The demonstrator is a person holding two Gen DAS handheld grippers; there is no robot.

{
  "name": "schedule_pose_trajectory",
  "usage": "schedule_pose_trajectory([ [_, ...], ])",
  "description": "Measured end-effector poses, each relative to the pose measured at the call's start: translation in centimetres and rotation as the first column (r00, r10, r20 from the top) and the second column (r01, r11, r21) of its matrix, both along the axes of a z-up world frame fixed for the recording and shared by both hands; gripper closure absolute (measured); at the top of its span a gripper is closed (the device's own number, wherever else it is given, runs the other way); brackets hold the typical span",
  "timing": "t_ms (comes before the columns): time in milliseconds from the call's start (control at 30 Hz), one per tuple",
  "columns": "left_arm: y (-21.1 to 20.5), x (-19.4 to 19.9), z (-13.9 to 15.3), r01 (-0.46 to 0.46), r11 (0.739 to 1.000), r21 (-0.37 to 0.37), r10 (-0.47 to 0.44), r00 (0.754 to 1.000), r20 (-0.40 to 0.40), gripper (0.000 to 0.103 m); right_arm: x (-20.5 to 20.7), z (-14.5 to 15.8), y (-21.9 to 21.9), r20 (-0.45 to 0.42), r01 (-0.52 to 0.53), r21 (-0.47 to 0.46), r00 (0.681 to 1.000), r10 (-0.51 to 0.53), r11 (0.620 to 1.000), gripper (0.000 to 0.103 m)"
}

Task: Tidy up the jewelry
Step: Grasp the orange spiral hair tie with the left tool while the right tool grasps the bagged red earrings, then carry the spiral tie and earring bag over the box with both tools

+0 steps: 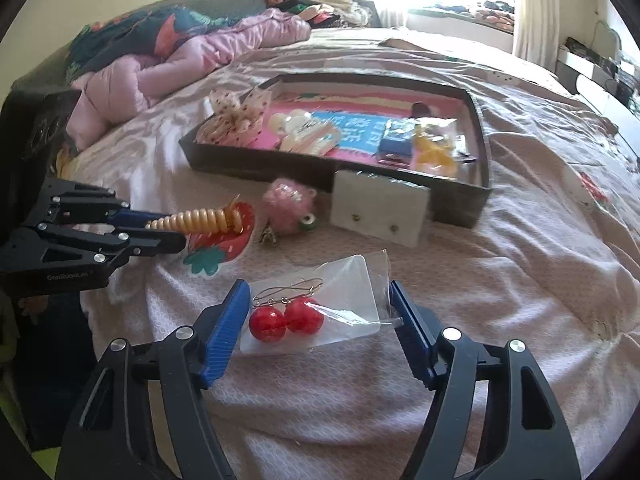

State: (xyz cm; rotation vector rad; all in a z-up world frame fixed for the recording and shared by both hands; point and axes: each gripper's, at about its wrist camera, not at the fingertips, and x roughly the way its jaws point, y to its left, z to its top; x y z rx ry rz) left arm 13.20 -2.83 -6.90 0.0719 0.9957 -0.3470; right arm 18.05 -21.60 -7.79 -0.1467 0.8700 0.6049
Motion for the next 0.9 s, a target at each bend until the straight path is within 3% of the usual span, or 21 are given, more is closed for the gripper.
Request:
schedule_pose_trajectory([
  [567, -1.0, 0.0, 5.3, 0.018, 0.998, -0.055, -0.011, 0.993, 0.119, 0.092, 0.4, 3.7, -4.0, 0.049, 0.105, 0.081, 0.993, -0.109, 0.991, 0.037],
  [900, -0.4, 2.0, 8.9, -0.009, 0.996, -0.087, 0.026, 0.980, 0.199, 0.092, 1.4, 6.2, -4.4, 0.096, 0.121, 0.104, 0.987, -0.131, 0.987, 0.037],
])
